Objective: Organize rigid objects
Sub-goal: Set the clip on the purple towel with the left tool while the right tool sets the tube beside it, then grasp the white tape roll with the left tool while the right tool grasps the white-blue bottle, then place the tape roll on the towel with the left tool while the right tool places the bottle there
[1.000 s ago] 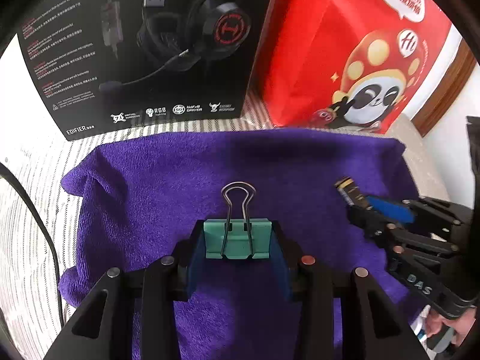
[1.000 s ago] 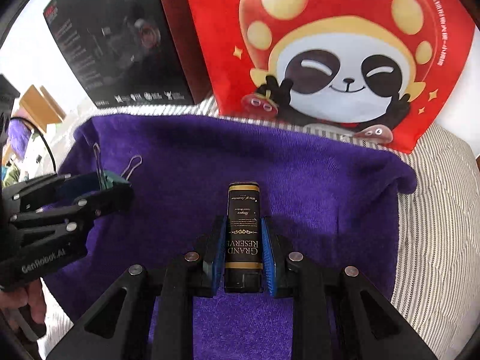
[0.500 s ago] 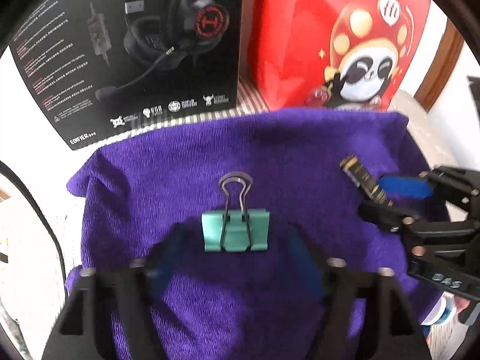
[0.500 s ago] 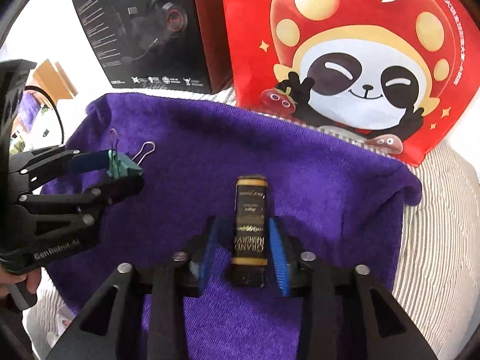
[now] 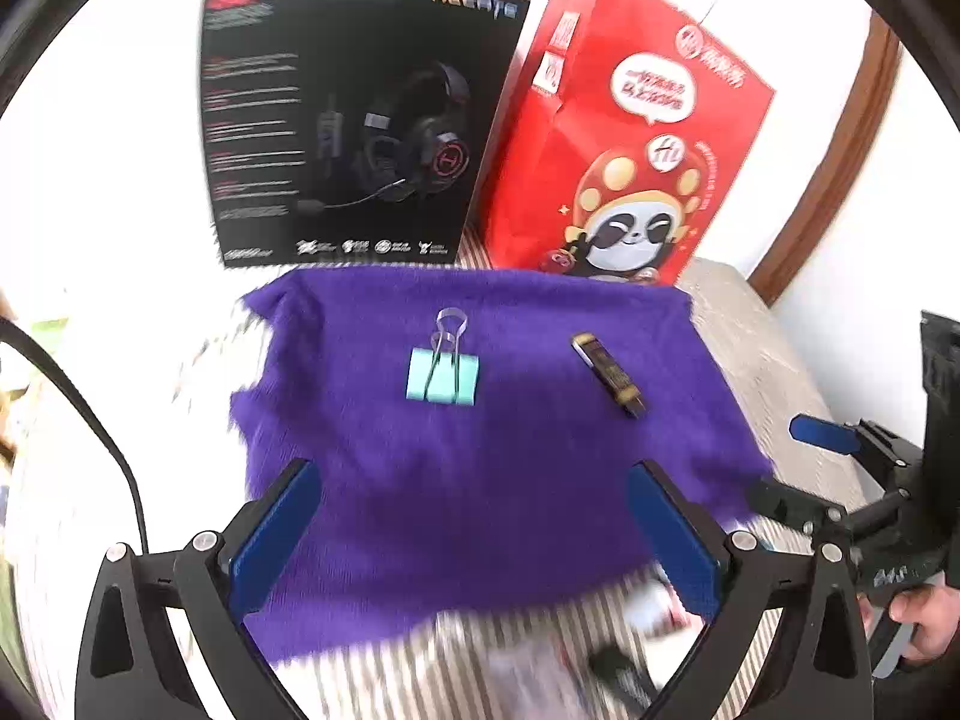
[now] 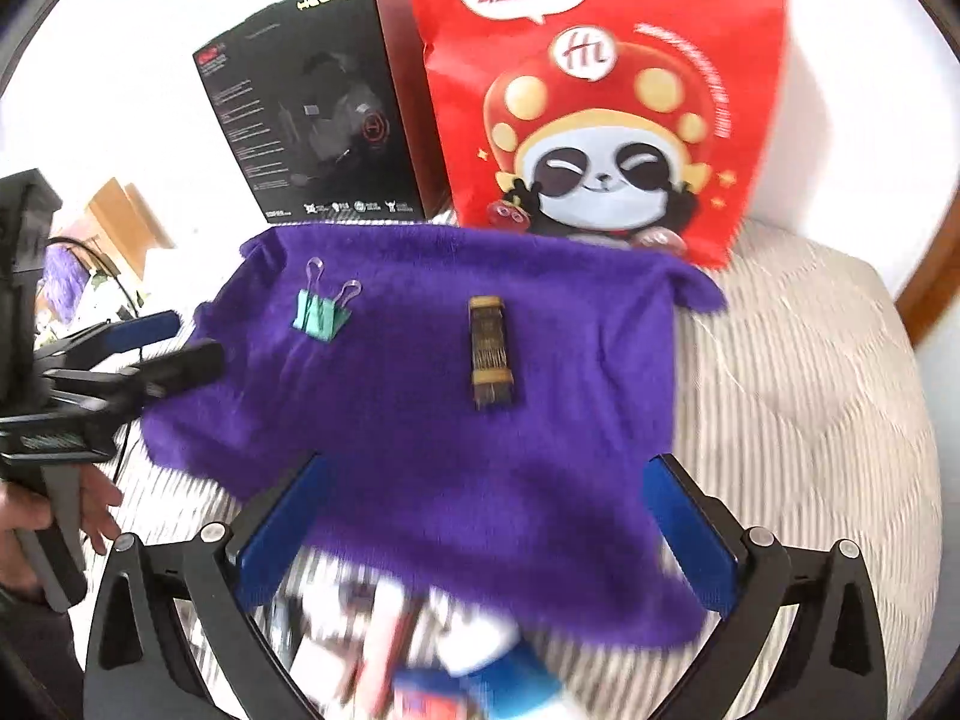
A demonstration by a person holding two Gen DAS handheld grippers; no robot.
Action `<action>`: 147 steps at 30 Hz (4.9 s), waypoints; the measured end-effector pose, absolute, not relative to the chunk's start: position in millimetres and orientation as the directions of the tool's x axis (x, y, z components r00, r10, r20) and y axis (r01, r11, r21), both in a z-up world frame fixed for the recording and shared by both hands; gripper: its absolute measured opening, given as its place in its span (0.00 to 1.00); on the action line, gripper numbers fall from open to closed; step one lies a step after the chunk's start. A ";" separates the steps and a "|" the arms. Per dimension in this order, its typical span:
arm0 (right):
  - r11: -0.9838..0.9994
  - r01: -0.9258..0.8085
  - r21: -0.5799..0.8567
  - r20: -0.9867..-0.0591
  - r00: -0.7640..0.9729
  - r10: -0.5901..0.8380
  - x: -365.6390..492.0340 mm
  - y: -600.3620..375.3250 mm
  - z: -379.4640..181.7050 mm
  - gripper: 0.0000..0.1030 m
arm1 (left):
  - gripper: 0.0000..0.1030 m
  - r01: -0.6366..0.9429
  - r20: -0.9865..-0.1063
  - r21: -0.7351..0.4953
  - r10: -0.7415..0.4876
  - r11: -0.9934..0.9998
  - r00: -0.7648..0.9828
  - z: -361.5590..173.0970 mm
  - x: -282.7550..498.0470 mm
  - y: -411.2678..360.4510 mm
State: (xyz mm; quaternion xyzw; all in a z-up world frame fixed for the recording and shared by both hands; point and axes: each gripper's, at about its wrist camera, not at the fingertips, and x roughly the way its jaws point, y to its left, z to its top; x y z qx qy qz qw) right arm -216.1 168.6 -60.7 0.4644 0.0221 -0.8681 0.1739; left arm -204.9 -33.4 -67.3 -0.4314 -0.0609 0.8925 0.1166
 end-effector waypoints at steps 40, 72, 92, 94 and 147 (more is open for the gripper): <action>-0.977 0.134 0.169 -0.847 -0.487 -0.213 -53.7 230.9 -91.8 1.00 | 0.27 -0.552 -0.804 0.016 0.317 -0.834 -0.502 -135.0 -63.1 -12.6; -0.865 0.502 0.023 -0.803 -0.506 -0.315 -158.7 187.1 -129.4 0.42 | 0.27 -0.416 -0.813 -0.106 0.320 -0.903 -0.486 -136.5 -69.9 -32.7; -0.878 0.405 0.255 -0.769 -0.466 -0.438 -127.3 214.5 -109.1 0.36 | 0.27 -0.333 -0.752 -0.195 0.358 -0.923 -0.553 -101.7 -85.4 -63.0; -0.877 0.406 0.256 -0.764 -0.472 -0.441 -128.5 215.1 -104.7 0.36 | 0.27 -0.336 -0.746 -0.205 0.369 -0.919 -0.555 -97.7 -90.0 -62.7; -0.912 0.408 0.040 -0.857 -0.456 -0.241 -344.4 151.4 -119.1 0.39 | 0.33 -0.339 -0.855 0.025 0.156 -0.941 -0.495 -132.6 -277.3 -37.1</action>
